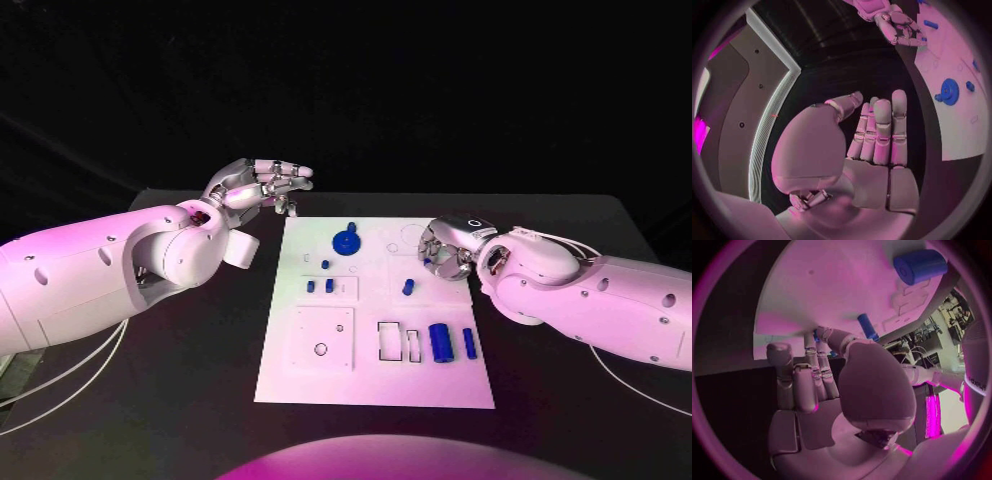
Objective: Assemble the parts on the task board
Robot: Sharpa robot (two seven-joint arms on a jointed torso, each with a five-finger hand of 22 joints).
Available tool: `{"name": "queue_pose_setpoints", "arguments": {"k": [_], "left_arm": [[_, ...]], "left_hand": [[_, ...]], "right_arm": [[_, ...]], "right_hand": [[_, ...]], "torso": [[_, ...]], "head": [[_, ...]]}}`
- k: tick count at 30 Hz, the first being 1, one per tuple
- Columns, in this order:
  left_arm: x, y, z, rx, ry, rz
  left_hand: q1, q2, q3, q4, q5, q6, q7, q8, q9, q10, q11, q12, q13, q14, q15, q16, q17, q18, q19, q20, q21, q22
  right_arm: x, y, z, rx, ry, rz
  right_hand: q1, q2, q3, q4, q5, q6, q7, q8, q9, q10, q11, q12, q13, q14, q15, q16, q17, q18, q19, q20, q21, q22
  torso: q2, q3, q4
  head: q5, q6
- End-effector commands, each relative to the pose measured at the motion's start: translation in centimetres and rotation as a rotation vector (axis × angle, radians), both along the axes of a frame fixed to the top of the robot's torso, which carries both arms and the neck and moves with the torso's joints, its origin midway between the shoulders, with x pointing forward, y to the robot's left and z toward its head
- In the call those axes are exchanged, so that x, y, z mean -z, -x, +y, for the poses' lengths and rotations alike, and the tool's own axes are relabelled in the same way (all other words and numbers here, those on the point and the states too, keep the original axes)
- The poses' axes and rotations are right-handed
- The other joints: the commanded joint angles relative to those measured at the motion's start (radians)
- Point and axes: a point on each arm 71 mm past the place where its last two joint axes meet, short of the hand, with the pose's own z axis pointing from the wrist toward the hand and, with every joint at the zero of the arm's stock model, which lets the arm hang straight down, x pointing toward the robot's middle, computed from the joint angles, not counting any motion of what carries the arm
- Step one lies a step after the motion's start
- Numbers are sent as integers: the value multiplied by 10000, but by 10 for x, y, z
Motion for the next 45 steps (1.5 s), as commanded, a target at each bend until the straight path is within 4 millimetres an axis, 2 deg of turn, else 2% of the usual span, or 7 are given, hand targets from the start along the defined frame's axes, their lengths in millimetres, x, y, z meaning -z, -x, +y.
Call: {"name": "queue_pose_setpoints", "arguments": {"k": [1, 17, 33, 39, 45], "left_arm": [[-1, 1, -2, 154, 118, 38], [1, -1, 0, 115, 58, 124], [2, -3, 1, 58, 16, 158], [2, -3, 1, 53, 12, 162], [2, -4, 0, 97, 29, 164]], "left_hand": [[63, 66, -52, -3, 33, -47, 51, -3, 4, -34, 12, -24, 8, -44, 29, -41, -12, 144, 16, 27, -65, -13], [93, 63, -79, -28, 34, -111, 75, -30, -6, -109, 38, -53, 0, -58, 47, -65, -52, 142, 34, 37, -95, -38], [101, 59, -98, -36, 33, -149, 90, -45, -12, -161, 57, -71, -5, -69, 60, -78, -75, 140, 40, 45, -114, -53], [103, 58, -102, -39, 33, -158, 93, -48, -13, -173, 61, -75, -6, -69, 63, -78, -71, 139, 41, 47, -117, -56], [105, 60, -104, -40, 33, -164, 95, -50, -14, -182, 64, -77, -7, -73, 65, -82, -82, 139, 42, 49, -120, -59]], "right_arm": [[8, 4, -1, 124, 271, 181], [-6, 3, -7, 411, -17, -155], [-30, 8, -9, 448, -716, -583], [-41, 26, 10, -134, -1322, -613], [-49, 46, 43, -1069, -1671, -523]], "right_hand": [[209, 299, 323, -255, 27, 96, -4, 58, 25, 377, -293, 28, 65, 392, -59, 16, -12, -152, -65, -24, 82, 38], [139, 268, 430, -292, 20, 115, -16, 90, 93, 425, -304, 15, 98, 389, -65, 25, -30, -151, -111, -33, 139, 111], [116, 263, 467, -298, 20, 125, -25, 103, 118, 447, -310, 12, 111, 393, -70, 39, -12, -157, -111, -35, 182, 166], [105, 253, 480, -303, 18, 130, -28, 109, 130, 457, -314, 11, 116, 393, -73, 42, -12, -158, -116, -35, 192, 179], [100, 252, 487, -303, 18, 130, -29, 111, 135, 459, -315, 8, 118, 392, -75, 40, -21, -157, -120, -35, 193, 180]], "torso": [[1, -1, -3], [-14, -16, -4], [2, -3, -11], [9, 26, -15], [3, 24, -2]], "head": [[2, -6], [-20, 32], [-18, 65], [42, 64], [112, 50]]}}
